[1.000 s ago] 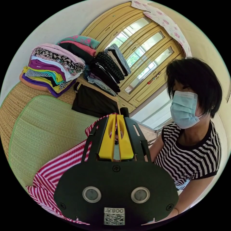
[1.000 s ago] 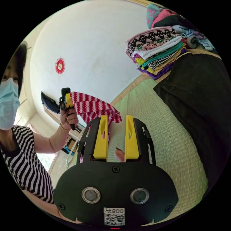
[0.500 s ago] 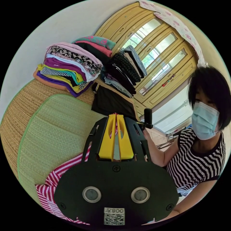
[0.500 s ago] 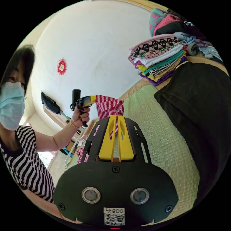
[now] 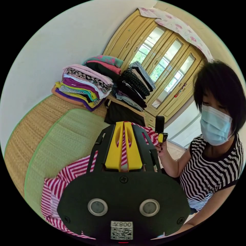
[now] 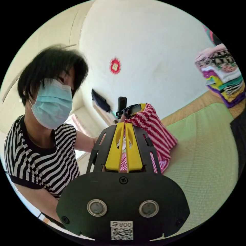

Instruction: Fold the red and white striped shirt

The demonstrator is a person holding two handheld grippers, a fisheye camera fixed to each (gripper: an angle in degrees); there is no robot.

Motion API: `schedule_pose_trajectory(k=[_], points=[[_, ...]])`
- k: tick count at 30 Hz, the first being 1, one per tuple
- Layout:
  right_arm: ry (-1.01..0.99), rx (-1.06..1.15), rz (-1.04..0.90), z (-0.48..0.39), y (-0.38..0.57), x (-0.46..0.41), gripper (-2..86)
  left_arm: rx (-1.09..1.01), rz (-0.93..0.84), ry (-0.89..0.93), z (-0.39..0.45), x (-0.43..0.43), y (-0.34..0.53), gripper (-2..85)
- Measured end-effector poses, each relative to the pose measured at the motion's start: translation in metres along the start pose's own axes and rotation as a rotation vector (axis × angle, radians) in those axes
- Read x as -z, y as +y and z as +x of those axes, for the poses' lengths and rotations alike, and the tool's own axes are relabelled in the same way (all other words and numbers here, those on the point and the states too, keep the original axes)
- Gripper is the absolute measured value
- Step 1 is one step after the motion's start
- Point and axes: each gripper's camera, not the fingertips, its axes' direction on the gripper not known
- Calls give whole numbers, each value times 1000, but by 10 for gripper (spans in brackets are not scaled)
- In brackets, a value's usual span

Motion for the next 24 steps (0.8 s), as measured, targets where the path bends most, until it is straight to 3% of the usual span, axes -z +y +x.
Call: schedule_pose_trajectory(k=[5, 11, 24], points=[[-185, -14, -311, 8, 7, -99, 2, 230, 38, -156, -1, 105, 76, 4], [-192, -26, -593, 8, 34, -191, 3, 506, 25, -188, -26, 171, 148, 4], [-111, -31, -805, 8, 72, -288, 5, 643, -6, -185, -57, 245, 174, 11]])
